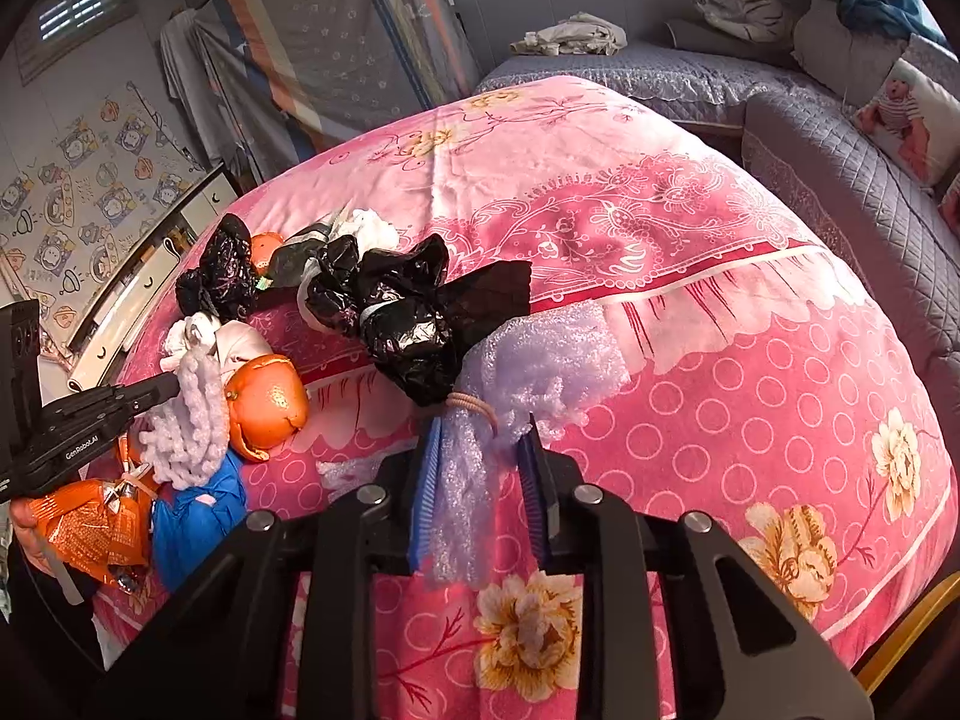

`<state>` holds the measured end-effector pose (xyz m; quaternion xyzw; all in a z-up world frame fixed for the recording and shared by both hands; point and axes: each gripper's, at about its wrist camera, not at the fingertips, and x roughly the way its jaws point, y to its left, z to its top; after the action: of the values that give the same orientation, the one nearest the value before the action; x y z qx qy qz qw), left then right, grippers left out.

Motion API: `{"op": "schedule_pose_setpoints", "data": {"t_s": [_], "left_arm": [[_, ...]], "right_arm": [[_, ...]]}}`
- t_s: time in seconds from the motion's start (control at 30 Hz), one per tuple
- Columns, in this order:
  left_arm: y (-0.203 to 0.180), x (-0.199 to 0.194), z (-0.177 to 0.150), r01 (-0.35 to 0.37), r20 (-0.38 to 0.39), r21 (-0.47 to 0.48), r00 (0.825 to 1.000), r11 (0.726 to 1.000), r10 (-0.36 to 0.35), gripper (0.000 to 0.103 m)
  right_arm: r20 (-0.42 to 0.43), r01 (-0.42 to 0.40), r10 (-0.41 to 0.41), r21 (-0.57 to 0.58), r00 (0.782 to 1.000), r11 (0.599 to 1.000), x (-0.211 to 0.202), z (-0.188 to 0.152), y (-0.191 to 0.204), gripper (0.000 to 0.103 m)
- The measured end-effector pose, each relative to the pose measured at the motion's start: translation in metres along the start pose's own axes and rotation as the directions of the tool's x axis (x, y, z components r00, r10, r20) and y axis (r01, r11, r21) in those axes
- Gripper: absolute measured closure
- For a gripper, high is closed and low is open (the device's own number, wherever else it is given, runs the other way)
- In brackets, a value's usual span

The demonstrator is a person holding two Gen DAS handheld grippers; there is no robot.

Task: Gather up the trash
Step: 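Grasp the lavender mesh foam net with the right tool while the left tool grasps the white foam net, then carry both held foam nets off the bed toward the yellow-rimmed bin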

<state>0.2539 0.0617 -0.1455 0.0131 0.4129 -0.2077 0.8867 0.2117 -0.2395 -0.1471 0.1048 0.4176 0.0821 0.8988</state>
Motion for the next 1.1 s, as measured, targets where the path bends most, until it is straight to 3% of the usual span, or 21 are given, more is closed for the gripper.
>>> {"op": "schedule_pose_setpoints", "data": {"t_s": [0.27, 0.67, 0.9, 1.1], "left_arm": [[-0.002, -0.036, 0.009, 0.044, 0.115, -0.028, 0.993, 0.999, -0.041, 0.098], [-0.024, -0.083, 0.019, 0.099, 0.235, -0.02, 0.968, 0.995, -0.091, 0.098], [-0.053, -0.111, 0.022, 0.132, 0.289, 0.03, 0.948, 0.991, -0.135, 0.098], [-0.081, -0.136, 0.024, 0.158, 0.331, 0.077, 0.927, 0.984, -0.175, 0.098]], "right_arm": [[0.054, 0.006, -0.007, 0.012, 0.999, 1.0, -0.018, 0.002, -0.002, 0.084], [0.168, -0.053, 0.05, 0.013, 0.985, 0.999, -0.086, 0.003, 0.0, 0.084], [0.235, -0.094, 0.089, 0.009, 0.968, 0.996, -0.14, -0.007, -0.002, 0.084], [0.329, -0.088, 0.079, 0.012, 0.941, 0.996, -0.197, -0.022, -0.01, 0.084]]}}
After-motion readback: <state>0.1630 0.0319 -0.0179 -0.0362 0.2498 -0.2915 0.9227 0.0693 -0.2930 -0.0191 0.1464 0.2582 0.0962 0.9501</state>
